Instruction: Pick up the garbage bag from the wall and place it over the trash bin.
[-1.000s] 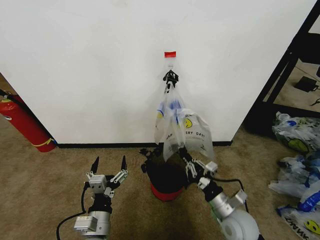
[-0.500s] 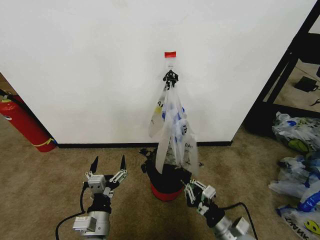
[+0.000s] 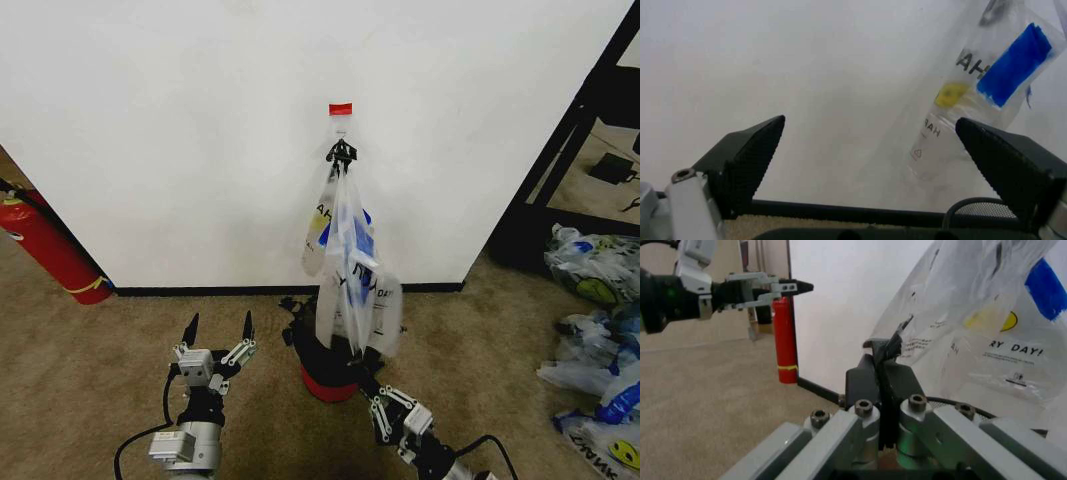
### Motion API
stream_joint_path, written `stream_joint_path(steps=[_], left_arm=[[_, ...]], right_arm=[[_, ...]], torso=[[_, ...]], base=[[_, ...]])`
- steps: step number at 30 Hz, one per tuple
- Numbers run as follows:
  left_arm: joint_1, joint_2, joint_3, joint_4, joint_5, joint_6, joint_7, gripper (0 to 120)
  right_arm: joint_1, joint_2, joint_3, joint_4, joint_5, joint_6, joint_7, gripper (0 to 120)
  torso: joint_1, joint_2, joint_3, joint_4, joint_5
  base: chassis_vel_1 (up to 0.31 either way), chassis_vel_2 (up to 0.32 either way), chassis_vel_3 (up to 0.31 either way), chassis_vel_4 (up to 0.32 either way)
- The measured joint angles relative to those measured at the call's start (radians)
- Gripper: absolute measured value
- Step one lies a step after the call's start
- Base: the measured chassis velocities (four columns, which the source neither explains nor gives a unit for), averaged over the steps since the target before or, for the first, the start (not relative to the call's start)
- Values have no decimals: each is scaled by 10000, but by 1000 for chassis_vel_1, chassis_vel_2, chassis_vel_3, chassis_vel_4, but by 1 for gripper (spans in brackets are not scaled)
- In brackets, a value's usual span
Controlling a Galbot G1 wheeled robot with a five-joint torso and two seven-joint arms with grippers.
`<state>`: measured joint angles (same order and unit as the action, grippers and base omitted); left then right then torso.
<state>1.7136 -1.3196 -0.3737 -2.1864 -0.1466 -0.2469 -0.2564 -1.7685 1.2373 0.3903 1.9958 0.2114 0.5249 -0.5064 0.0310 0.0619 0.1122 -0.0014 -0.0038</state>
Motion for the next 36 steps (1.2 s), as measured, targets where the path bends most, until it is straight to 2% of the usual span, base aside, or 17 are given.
stream_joint_path(steps=[10,25,36], left_arm=[[-9,10,18,18,-1,19,0,100],[-58,15,25,123,-4,20,-3,100],[-125,5,133,233,-10,25,-6,100]], right_arm=[[-136,56,137,-472,-634,577,-6,0],[-78,104,238,-708,-1077,891,50,0],[97,220,647,-1058,-2249,1441,63,0]], torso=[[0,0,0,0,0],[0,0,0,0,0],[0,0,0,0,0]], base=[[0,0,0,0],[0,0,0,0],[0,0,0,0]])
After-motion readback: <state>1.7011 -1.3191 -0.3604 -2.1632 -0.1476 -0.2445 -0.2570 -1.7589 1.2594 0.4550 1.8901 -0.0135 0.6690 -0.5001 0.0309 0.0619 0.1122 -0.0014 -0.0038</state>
